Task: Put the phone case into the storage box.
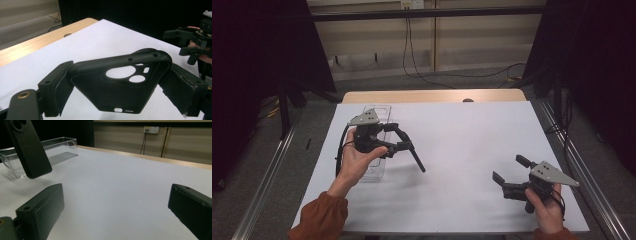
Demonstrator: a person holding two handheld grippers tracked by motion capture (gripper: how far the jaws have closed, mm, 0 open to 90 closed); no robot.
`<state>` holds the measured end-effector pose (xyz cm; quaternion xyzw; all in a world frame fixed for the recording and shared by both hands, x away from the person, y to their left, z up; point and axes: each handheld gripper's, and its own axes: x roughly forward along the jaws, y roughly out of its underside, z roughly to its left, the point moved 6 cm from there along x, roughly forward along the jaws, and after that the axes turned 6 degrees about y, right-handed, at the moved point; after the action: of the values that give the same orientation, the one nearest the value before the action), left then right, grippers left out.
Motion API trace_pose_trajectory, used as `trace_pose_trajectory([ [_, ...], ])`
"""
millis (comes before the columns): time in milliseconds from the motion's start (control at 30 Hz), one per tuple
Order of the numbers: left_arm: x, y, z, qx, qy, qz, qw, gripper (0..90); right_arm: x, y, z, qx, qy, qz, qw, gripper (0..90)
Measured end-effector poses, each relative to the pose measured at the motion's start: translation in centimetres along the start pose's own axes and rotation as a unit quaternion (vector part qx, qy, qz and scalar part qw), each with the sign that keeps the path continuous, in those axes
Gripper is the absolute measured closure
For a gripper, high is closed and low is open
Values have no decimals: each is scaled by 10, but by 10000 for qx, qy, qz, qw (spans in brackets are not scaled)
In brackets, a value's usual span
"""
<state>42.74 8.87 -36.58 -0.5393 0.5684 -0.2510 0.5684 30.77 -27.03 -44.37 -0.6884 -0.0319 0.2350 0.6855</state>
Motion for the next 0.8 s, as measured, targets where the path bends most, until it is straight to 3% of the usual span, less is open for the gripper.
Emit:
trace_pose_trajectory([
  [200, -3, -6, 5, -20, -172, 31, 9998, 150, -10, 6, -7, 50, 199, -41, 9998, 0],
  [467, -8, -10, 12, -85, -341, -10, 9994, 150, -12, 8, -12, -36, 435, -74, 9990, 0],
  [800, -21, -20, 21, -145, -580, -24, 9982, 150, -12, 7, -12, 16, 436, -133, 9990, 0],
])
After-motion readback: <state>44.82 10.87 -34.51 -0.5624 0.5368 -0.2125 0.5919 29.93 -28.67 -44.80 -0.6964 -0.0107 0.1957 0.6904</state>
